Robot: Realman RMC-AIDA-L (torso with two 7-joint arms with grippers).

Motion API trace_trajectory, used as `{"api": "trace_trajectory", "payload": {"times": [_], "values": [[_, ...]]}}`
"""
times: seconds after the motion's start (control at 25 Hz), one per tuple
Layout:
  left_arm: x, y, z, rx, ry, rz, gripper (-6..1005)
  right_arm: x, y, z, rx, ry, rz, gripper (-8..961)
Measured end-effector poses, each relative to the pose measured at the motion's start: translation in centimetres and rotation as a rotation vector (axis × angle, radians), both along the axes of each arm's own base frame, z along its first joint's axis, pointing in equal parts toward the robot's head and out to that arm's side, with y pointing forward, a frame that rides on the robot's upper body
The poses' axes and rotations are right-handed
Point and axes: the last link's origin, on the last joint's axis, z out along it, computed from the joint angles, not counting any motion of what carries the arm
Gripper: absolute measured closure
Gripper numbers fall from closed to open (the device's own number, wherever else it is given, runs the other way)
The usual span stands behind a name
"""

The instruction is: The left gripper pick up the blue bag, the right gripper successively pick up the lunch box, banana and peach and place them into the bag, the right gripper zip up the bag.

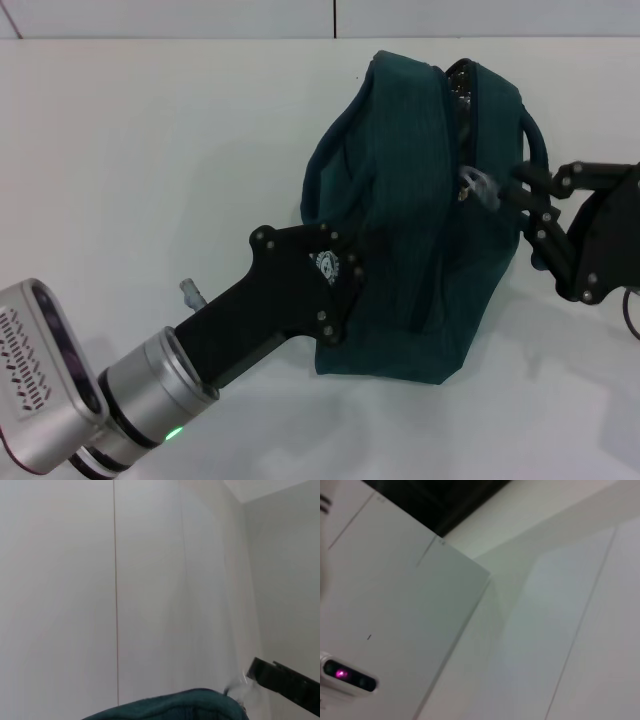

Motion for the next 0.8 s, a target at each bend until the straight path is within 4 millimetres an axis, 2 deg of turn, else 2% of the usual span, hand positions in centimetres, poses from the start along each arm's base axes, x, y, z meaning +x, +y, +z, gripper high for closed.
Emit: {"api": "trace_trajectory", "payload": {"times": [0.2, 0.44, 0.64, 0.8], "values": [[-0.1, 0.0, 0.0, 0.004, 0.003, 0.001, 954, 0.5, 0.1, 0.0, -0.01, -0.005, -0.039, 831], [-0.1, 0.0, 0.0, 0.005, 0.006, 0.001, 954, 1.2, 0.4, 1.5, 0.01, 0.06, -0.106, 731], [-0.2, -0.2, 0.0, 0.0, 0.009, 0.001, 954, 1.4, 0.8, 2.9, -0.282, -0.023, -0.099, 652], [-0.2, -0.1, 0.0, -0.003, 0.012, -0.001, 954, 1.5, 0.4, 3.1, -0.418, -0.125, -0.06, 654]]}}
